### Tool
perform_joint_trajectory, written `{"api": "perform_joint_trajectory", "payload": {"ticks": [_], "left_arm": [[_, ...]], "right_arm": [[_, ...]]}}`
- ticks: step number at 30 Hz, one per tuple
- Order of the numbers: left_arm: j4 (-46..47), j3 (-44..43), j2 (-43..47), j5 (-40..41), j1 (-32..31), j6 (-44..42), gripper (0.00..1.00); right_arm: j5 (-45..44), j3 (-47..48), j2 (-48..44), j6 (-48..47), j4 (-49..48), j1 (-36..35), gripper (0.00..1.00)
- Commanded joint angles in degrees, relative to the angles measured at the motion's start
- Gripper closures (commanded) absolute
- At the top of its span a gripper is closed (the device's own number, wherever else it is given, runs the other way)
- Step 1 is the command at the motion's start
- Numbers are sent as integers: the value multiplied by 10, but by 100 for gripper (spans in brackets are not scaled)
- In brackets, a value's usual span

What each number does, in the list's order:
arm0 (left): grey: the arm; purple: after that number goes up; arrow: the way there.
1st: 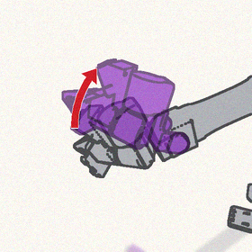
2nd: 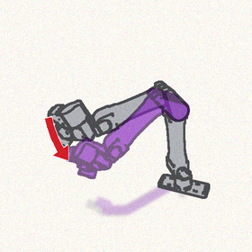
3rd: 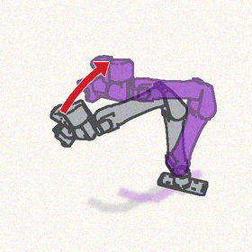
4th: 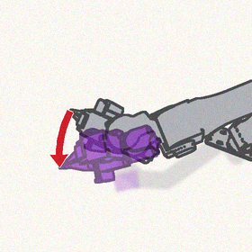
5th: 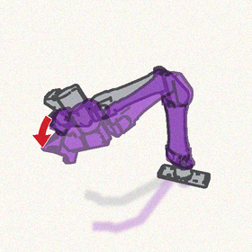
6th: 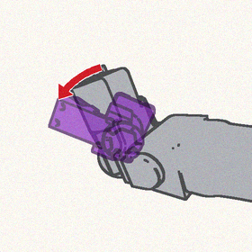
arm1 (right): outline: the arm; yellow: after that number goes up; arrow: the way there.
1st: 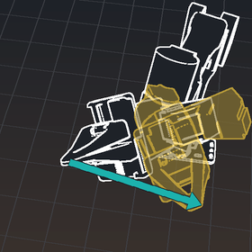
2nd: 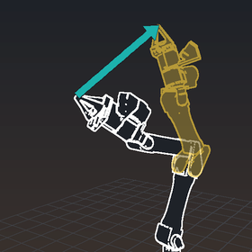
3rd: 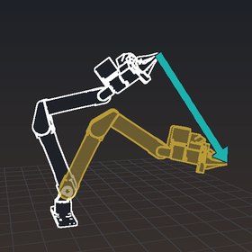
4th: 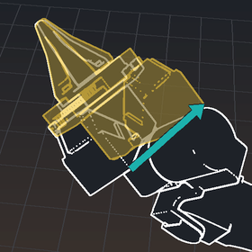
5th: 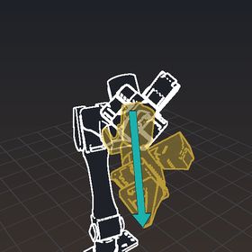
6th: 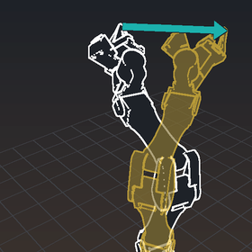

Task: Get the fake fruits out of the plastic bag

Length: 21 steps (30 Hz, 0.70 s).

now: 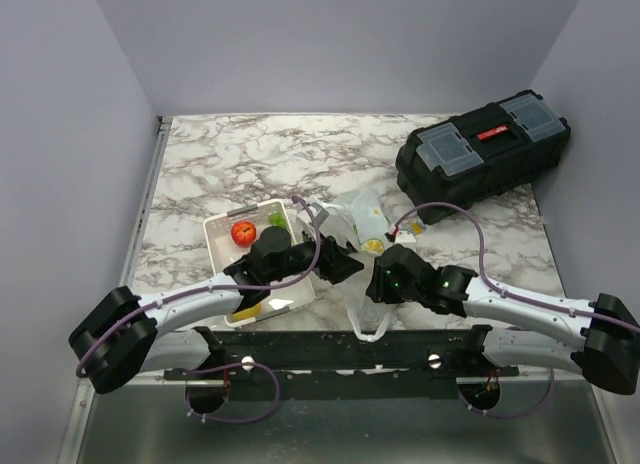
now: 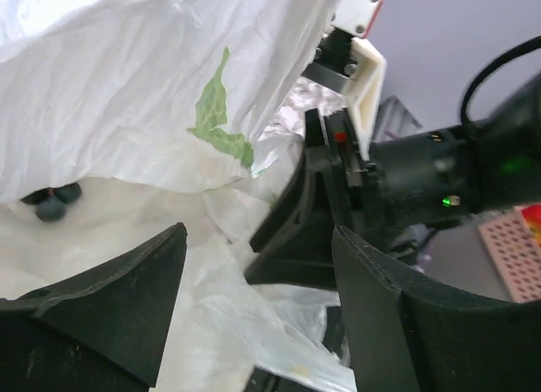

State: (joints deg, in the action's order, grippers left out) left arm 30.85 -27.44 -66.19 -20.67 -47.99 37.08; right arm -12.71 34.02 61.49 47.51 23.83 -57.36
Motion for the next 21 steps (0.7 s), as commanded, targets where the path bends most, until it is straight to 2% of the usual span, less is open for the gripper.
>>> {"api": "perform_joint_trajectory", "payload": {"ticks": [1,6,12,17,21], "left_arm": [[42,-19,-46,129,-39,-77,33],[99,-4,-92,183,-54,-138,45],[104,-27,-155,232,-54,-186,46],[70,-67,-207,256,-54,-165,54],[58,-93,-236,277,-54,-158,52]], "right_arm": [[-35,11,-7,30,11,-1,60],[-57,5,-38,43,10,0,60],[-76,7,-60,37,18,0,60],[-84,14,-54,35,21,0,60],[-80,18,-48,36,14,0,60]]}}
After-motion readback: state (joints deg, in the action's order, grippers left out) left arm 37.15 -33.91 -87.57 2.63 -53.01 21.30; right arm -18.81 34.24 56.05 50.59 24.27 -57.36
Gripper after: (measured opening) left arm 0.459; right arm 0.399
